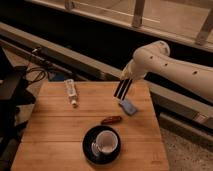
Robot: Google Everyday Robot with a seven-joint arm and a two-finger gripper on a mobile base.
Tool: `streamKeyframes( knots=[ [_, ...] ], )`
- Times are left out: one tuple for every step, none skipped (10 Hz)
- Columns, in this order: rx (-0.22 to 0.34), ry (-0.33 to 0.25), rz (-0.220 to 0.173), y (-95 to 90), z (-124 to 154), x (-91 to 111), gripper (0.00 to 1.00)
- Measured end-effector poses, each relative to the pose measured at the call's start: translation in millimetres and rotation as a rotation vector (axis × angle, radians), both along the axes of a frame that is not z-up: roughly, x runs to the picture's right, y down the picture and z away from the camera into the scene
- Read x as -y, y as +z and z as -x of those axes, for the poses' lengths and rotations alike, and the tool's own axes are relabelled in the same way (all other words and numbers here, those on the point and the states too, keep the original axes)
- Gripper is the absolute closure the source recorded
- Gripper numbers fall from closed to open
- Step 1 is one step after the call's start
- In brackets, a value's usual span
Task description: Place the eraser on the white sponge
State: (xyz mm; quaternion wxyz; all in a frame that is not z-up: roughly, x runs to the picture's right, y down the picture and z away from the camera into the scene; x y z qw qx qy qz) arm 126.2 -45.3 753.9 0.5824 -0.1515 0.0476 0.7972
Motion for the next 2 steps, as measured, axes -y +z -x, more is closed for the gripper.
streamKeyframes(
  knots=[
    [-0.007,-0.002,0.018,6.3,-1.1,-1.9,0.96],
    [-0.012,-0.002,0.033,13.7,-3.9,-5.2,0.96]
  ],
)
